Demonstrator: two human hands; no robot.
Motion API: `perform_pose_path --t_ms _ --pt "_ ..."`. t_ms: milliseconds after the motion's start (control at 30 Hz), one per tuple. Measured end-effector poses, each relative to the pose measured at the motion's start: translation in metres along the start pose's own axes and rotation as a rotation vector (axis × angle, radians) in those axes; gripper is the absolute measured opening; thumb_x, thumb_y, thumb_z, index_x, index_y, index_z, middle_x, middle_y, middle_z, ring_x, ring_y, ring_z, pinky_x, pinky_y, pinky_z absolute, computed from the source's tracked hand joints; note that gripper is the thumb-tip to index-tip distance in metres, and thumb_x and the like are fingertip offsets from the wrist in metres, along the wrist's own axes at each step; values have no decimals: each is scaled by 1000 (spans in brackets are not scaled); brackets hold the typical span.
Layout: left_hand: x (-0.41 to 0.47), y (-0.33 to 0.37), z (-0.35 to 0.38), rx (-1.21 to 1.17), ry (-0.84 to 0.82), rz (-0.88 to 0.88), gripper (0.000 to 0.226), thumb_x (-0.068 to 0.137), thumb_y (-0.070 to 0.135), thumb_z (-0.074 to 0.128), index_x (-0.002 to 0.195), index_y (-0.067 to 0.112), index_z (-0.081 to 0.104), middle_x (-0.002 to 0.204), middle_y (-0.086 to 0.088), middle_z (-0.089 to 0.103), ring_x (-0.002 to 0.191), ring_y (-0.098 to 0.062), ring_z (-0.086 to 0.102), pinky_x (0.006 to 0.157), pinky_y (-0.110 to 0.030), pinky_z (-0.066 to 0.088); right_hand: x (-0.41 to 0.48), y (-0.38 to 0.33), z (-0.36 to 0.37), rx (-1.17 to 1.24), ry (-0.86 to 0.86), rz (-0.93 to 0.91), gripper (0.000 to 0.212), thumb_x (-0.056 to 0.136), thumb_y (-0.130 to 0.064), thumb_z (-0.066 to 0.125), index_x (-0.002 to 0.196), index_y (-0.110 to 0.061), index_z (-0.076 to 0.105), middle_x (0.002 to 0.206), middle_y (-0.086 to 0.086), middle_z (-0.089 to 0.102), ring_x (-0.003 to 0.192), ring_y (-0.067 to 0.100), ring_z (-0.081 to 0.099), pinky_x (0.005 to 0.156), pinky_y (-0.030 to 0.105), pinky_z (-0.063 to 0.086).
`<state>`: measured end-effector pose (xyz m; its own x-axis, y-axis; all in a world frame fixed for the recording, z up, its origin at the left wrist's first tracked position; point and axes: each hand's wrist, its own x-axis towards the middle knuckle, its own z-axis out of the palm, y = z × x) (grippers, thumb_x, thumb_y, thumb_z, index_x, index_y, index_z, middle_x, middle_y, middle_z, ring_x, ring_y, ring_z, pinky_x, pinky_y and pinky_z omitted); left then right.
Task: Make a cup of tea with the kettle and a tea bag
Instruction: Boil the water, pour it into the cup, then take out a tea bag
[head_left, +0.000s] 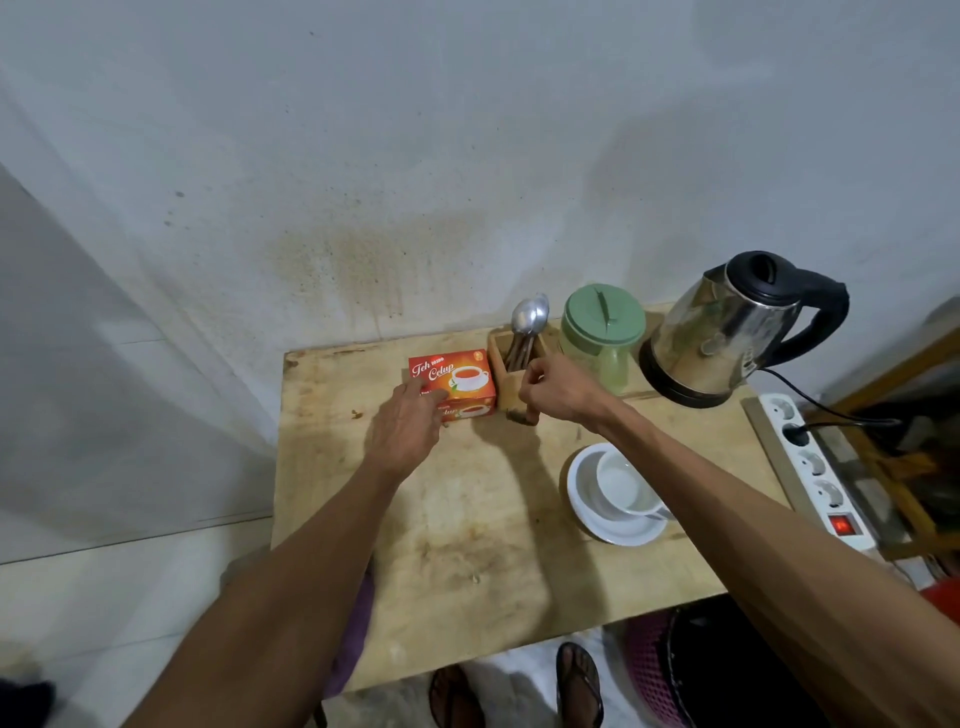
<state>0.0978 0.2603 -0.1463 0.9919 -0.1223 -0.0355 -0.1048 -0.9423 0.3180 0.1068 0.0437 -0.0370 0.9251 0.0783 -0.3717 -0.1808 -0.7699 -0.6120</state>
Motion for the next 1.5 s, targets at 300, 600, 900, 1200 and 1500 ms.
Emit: perform_pose_path --t_ms 300,600,900,1200,1500 --pt "-8 27 -1 79 -32 -95 49 88 24 60 136 19 47 142 -13 41 132 -34 38 98 -54 42 -26 9 -33 -208 -75 -85 25 78 -2 59 97 -16 67 83 0 74 81 19 66 72 34 56" --pt "-48 109 21 -255 59 -264 46 88 25 58 133 17 52 131 -11 54 117 -33 53 95 -49 48 -58 33 -88 -228 -81 -199 20 79 -6 55 91 -17 66 70 -1 75 73 25 72 62 44 61" --pt "-103 190 96 -659 -192 -531 37 88 22 59 122 6 61 106 -17 73 97 -37 68 89 -43 54 -66 88 -101 -244 -188 -221 19 84 -6 53 90 -16 68 68 -6 73 74 10 69 65 26 49" --pt "-116 220 100 -723 -93 -588 25 90 13 58 112 3 63 109 -12 68 99 -33 65 80 -34 50 -63 134 -80 -290 -237 -204 16 81 -7 58 89 -18 68 86 1 71 45 4 55 32 17 33" --pt "-115 218 113 -828 -51 -648 30 79 23 54 104 11 65 94 -17 73 88 -39 69 77 -52 58 -66 150 -80 -780 -242 -187 16 86 -9 60 101 -10 56 111 11 60 93 32 59 70 34 40"
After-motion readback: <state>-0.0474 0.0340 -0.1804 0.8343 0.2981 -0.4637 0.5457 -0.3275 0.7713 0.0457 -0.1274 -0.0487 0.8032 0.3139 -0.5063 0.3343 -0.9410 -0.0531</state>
